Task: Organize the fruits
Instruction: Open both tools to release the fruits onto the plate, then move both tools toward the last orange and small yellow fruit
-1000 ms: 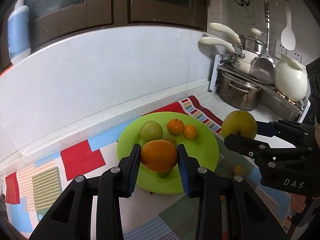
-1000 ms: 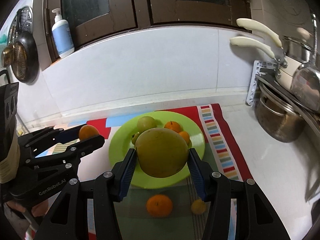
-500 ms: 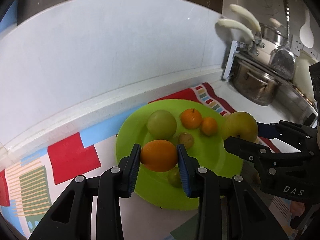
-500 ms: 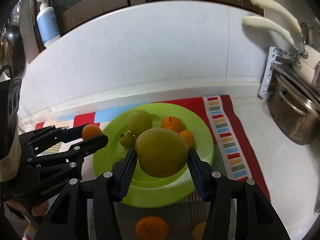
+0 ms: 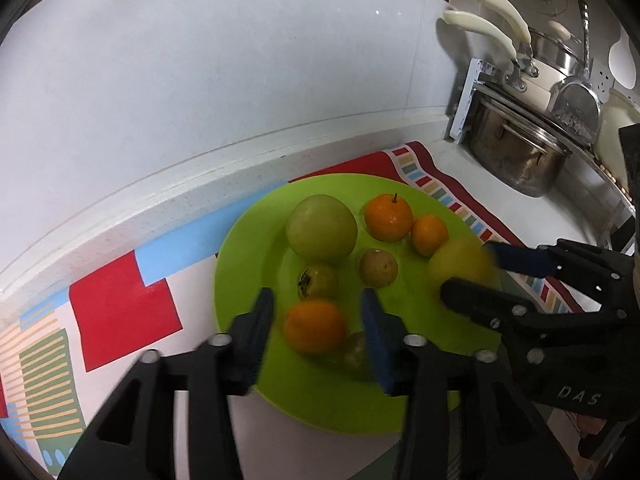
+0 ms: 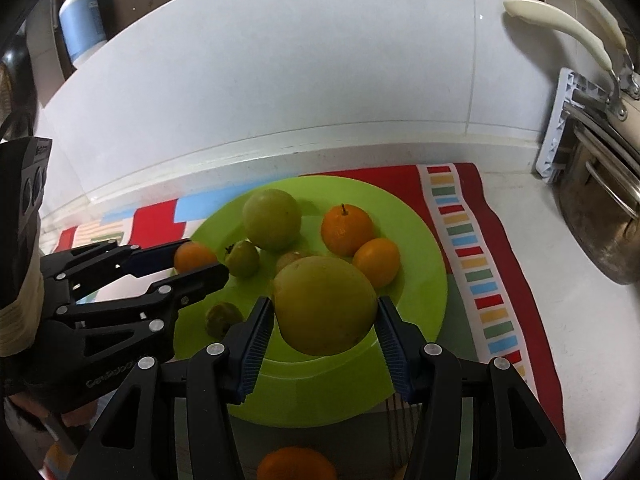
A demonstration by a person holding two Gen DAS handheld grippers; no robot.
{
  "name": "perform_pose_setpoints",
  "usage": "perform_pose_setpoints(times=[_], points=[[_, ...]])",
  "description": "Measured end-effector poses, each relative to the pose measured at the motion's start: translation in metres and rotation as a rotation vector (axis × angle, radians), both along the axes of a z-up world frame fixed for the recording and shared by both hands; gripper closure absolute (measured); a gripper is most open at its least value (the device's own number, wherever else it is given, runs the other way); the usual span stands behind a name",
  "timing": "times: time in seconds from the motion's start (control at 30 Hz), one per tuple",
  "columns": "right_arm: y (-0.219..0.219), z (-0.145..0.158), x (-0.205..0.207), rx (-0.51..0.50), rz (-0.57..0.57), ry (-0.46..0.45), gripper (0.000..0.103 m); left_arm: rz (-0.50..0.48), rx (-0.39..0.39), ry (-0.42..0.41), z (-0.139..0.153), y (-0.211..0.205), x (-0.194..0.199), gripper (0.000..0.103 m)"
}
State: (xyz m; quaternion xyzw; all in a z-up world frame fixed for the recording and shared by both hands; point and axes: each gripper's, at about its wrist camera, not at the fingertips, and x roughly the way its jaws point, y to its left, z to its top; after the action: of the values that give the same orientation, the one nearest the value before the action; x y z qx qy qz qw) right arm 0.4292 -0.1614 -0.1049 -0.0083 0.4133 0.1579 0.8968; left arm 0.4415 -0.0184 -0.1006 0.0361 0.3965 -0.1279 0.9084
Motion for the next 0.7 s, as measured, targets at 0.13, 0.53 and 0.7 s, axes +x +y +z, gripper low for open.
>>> perform_pose_setpoints(times=[0.13,0.53,0.7], points=[[-0.004,0.009,-0.005,-0.015,-0.031,-0.042,0.043,0.017,-0.011,-0.009,0.007,0.005,-0.007,0.052],[-0.011,0.032,-0.046,0.011,-0.062,-0.084,0.043,0.031,0.007,-0.09,0.041,0.006,-0.053,0.042],[-0.014,0.045,-0.068,0.01,-0.077,-0.115,0.043,0.031,0.018,-0.145,0.058,0.004,-0.079,0.036]])
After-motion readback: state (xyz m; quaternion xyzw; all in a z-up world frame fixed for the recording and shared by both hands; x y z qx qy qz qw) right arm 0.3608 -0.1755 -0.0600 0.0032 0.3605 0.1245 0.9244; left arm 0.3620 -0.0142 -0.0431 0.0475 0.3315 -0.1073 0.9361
